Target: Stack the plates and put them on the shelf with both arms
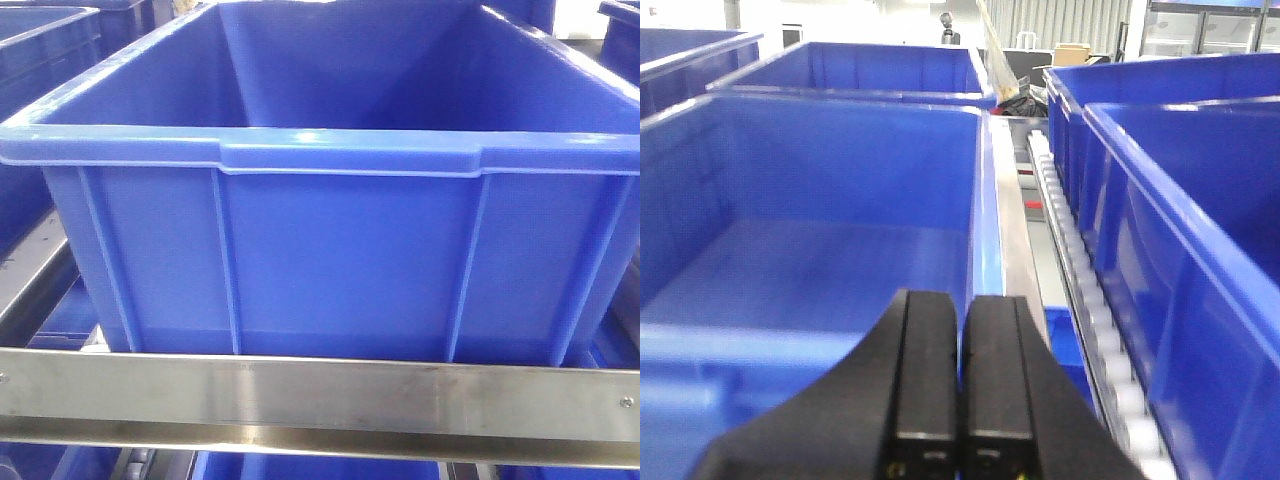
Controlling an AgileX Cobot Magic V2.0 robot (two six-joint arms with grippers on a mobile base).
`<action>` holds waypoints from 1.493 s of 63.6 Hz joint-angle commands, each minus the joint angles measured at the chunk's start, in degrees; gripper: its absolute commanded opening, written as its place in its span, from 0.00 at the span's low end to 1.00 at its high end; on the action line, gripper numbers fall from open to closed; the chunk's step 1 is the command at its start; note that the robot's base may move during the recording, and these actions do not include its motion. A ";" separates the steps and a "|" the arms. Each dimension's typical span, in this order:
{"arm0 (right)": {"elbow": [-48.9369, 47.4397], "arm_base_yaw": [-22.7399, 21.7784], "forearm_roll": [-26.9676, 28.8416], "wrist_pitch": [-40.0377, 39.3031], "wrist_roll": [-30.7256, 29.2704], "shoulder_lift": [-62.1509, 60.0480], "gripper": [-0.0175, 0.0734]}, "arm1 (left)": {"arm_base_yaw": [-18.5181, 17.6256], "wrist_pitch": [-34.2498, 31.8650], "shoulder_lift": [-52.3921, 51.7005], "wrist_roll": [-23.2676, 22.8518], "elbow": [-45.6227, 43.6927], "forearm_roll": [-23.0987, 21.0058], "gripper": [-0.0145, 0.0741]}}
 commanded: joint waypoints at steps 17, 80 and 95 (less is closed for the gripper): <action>0.07 0.11 -0.46 -5.20 -0.09 -1.09 0.25 | -0.27 -1.32 -6.51 -0.25 3.27 1.86 0.25; 0.07 0.11 -0.46 -5.20 -0.09 -1.09 0.25 | -0.27 -0.97 -6.51 -11.72 3.27 15.52 0.25; 0.07 0.11 -0.46 -5.20 -0.09 -1.09 0.25 | -0.27 -0.97 -6.51 -11.72 3.27 15.52 0.25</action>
